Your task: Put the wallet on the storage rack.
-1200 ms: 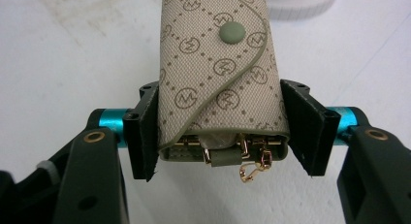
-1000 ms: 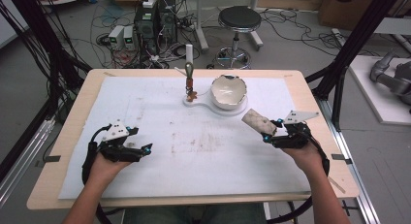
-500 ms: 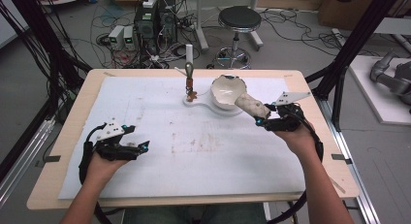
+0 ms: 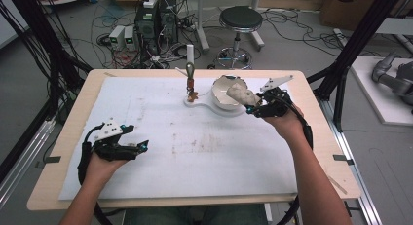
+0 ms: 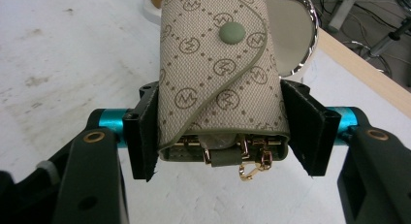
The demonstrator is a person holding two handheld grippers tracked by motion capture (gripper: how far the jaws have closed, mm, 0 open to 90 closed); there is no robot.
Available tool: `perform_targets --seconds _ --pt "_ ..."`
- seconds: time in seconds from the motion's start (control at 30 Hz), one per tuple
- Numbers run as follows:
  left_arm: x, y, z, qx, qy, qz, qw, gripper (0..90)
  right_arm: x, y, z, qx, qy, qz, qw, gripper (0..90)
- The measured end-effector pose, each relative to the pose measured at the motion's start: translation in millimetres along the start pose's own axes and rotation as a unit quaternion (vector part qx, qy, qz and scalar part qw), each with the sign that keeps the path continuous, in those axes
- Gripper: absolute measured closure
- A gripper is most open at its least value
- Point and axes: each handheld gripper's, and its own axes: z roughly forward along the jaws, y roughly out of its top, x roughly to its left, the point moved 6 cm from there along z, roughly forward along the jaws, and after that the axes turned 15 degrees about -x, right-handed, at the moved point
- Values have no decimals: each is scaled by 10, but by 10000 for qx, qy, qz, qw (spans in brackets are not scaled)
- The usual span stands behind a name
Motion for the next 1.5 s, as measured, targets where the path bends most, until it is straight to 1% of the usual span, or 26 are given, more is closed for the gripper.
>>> perform_targets --seconds 0.13,0.17,0.2,0.27,0.4,0.6,0.63,0.77,0.8,0.87,0.9,1.07,1.23,1.33,1.4,1.47,1.5 --pt "3 1 -2 -2 -8 -6 10000 188 -21 76 117 80 -11 -20 10000 373" --pt "2 1 -3 -3 -15 -9 10000 189 -25 95 153 153 -18 -7 9999 373" --pt "2 0 -2 -3 -16 -8 10000 188 -31 110 185 183 -37 -36 9998 373" --pt "1 -1 -1 -1 -18 -10 10000 188 -38 135 240 223 -39 -14 9997 373" --pt "-1 -4 2 9 -33 -16 10000 188 -48 137 354 359 -76 -29 9993 373" --pt "-1 -3 6 4 -44 -13 10000 189 -81 144 480 601 -184 -17 9980 373" --pt "-2 -3 6 14 -49 -3 10000 188 -85 152 498 692 -184 -38 9974 373" --pt "-4 -3 5 6 -45 -15 10000 189 -81 180 587 804 -250 -150 9963 373" --pt "-5 -3 6 1 -45 -15 10000 188 -77 179 615 872 -273 -111 9958 373" --pt "-5 -3 4 9 -46 -15 10000 188 -94 171 657 924 -312 -147 9951 373" --pt "-5 -4 4 8 -47 -14 10000 188 -99 164 678 969 -348 -85 9947 373" --pt "-2 -9 10 28 -54 1 10000 188 -134 133 746 1143 -428 -63 9925 373" --pt "-6 -10 10 30 -56 -12 10000 189 -155 131 806 1174 -467 -93 9919 372" --pt "-5 -12 13 31 -51 -17 10000 188 -155 161 833 1305 -529 -147 9899 370" --pt "-5 -11 11 34 -54 -14 10000 189 -147 175 856 1297 -581 -131 9898 368" --pt "-7 -10 11 34 -61 -4 10000 188 -145 161 883 1358 -596 -153 9888 361" --pt "-8 -11 11 37 -63 -7 10000 189 -144 157 893 1368 -646 -166 9883 358"
